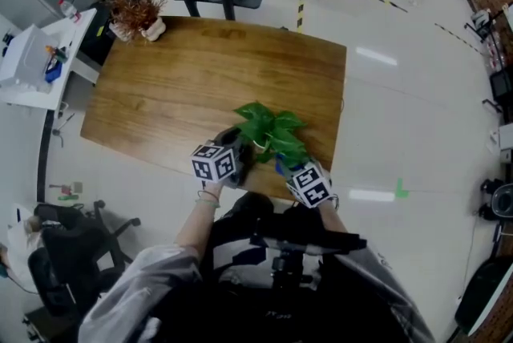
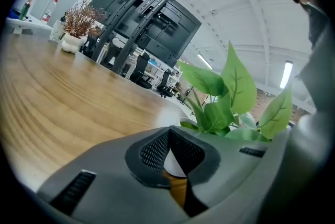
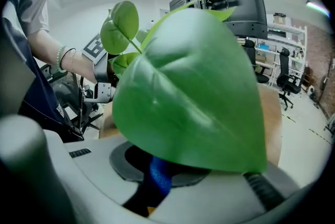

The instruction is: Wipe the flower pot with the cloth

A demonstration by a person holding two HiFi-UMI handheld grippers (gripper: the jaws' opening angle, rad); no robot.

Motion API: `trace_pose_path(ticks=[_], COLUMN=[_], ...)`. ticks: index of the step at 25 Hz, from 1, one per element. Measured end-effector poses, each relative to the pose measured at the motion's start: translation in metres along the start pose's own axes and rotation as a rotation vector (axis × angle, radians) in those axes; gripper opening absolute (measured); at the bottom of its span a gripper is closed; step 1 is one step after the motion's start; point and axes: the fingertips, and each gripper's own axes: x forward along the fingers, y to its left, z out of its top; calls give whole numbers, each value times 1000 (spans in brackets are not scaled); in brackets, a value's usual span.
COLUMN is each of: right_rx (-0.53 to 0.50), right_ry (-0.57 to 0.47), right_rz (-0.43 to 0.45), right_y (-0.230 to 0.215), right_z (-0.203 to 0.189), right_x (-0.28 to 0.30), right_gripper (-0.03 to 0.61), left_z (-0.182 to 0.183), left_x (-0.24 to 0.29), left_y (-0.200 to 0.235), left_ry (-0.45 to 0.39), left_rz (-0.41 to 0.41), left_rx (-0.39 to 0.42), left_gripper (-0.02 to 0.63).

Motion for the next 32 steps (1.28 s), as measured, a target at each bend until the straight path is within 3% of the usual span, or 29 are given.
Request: trace_pose_path(ticks=[3, 9, 13, 18, 23, 32], right_rx=[7, 129, 100, 11, -45, 21], right_ry=[12, -12, -3, -45, -73, -67], right_rz=[-3, -77, -126, -84, -14, 28], right_y=[4, -21, -50, -64, -49, -4], right_z=[-2, -22, -30, 4, 29, 19], right_x=[3, -26, -52, -47, -21, 4], right_gripper=[69, 69, 69, 69, 69, 69], left_z=[3, 3, 0, -5, -12, 3], left_x=[7, -5, -22, -31, -27, -19], left_y=[7, 1, -12, -24, -33, 0], left_ry=[11, 4, -21, -53, -31, -30], left_rz=[-3, -31, -57, -71, -93, -56], left_rx=[10, 20, 4, -31, -28, 8], left_gripper=[8, 8, 8, 8, 8, 8])
